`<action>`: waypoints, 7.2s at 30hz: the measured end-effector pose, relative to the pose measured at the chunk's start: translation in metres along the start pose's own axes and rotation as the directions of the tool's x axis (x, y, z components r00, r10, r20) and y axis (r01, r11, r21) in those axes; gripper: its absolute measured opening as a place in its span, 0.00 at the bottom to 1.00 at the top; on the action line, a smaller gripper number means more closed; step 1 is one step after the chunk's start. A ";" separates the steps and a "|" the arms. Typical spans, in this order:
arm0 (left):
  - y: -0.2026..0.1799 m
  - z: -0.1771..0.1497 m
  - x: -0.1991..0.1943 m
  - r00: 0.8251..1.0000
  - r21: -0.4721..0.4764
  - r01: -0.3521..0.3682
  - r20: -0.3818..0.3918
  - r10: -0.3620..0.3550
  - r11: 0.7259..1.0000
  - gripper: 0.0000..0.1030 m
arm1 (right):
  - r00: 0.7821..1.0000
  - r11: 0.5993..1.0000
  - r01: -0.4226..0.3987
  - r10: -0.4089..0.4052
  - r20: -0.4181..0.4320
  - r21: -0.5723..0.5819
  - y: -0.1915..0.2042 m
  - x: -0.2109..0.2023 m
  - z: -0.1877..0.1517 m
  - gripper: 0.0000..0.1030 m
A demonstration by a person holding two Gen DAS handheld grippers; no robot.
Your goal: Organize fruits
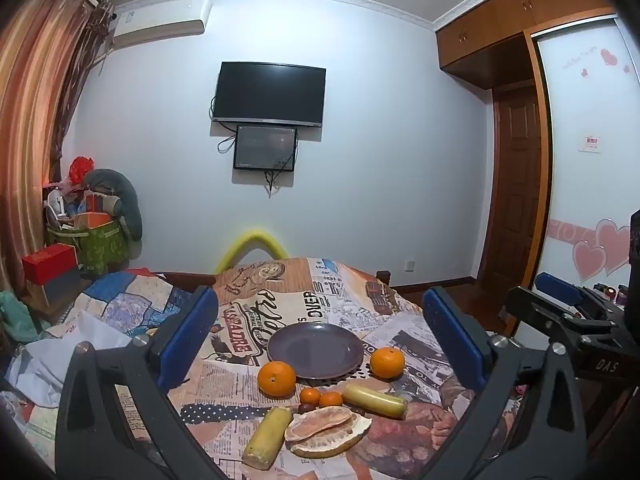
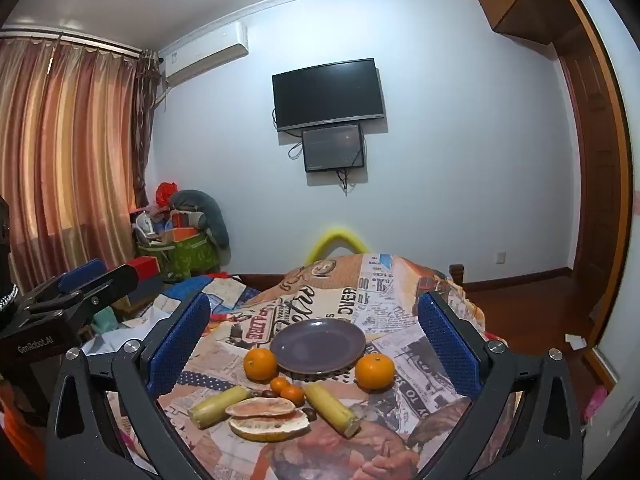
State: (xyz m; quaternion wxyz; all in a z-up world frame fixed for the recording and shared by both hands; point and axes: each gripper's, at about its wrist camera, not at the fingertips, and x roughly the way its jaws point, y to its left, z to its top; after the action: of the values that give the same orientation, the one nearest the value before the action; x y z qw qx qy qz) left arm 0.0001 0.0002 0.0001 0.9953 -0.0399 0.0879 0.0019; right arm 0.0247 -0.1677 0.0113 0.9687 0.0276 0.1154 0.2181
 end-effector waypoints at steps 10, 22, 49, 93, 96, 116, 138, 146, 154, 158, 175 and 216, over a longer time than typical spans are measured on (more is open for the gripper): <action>0.001 0.003 -0.002 1.000 0.003 0.002 0.002 -0.002 1.000 1.00 | 1.000 1.000 -0.008 0.008 0.002 0.012 -0.001 0.000 -0.002 1.00; -0.007 -0.002 -0.003 1.000 0.035 -0.001 0.004 0.001 0.999 1.00 | 1.000 1.000 -0.003 0.003 0.003 0.003 0.000 0.001 -0.004 1.00; -0.002 -0.007 0.004 1.000 0.035 -0.014 -0.011 0.015 0.999 1.00 | 1.000 1.000 -0.002 0.002 -0.009 -0.008 -0.001 0.005 -0.008 1.00; 0.003 -0.010 0.010 0.999 0.022 -0.022 -0.023 0.023 1.000 1.00 | 1.000 1.000 0.001 -0.001 -0.008 0.000 -0.002 0.003 -0.007 1.00; 0.007 -0.011 0.014 0.999 0.025 -0.025 -0.032 0.026 0.999 1.00 | 1.000 1.000 0.003 -0.003 -0.009 -0.003 -0.002 0.004 -0.008 1.00; 0.073 -0.097 0.121 0.898 0.051 -0.051 -0.435 0.068 0.997 0.82 | 0.957 0.993 0.013 -0.047 -0.286 -0.118 -0.011 0.089 -0.074 1.00; 0.087 -0.174 0.178 0.726 -0.007 0.048 -0.687 -0.039 0.999 0.58 | 0.805 0.993 -0.113 0.070 -0.590 -0.036 -0.042 0.163 -0.137 0.67; 0.090 -0.177 0.189 0.718 -0.037 0.040 -0.694 -0.055 0.998 0.58 | 0.769 0.987 -0.159 0.119 -0.628 -0.008 -0.044 0.172 -0.144 0.43; 0.097 -0.176 0.197 0.715 -0.051 -0.005 -0.699 -0.032 0.999 0.52 | 0.766 0.988 -0.150 0.135 -0.629 0.028 -0.052 0.159 -0.143 0.35; 0.106 -0.168 0.191 0.721 -0.052 -0.048 -0.693 -0.002 0.998 0.49 | 0.761 0.991 -0.133 0.124 -0.637 0.033 -0.056 0.148 -0.142 0.33; 0.091 -0.186 0.205 0.643 0.016 0.007 -0.766 0.008 1.000 0.46 | 0.695 0.982 -0.159 0.184 -0.695 0.101 -0.058 0.171 -0.145 0.31; 0.058 -0.086 0.233 0.820 -0.054 0.045 -0.569 -0.068 0.998 0.37 | 0.857 0.986 -0.159 0.167 -0.487 0.058 -0.055 0.192 -0.067 0.31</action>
State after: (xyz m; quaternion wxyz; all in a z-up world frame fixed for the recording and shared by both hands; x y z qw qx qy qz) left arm 0.2143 0.0507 -0.1293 0.9222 -0.0601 0.3801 -0.0378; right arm 0.2003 -0.1350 -0.0996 0.8855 -0.0112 0.3562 0.2982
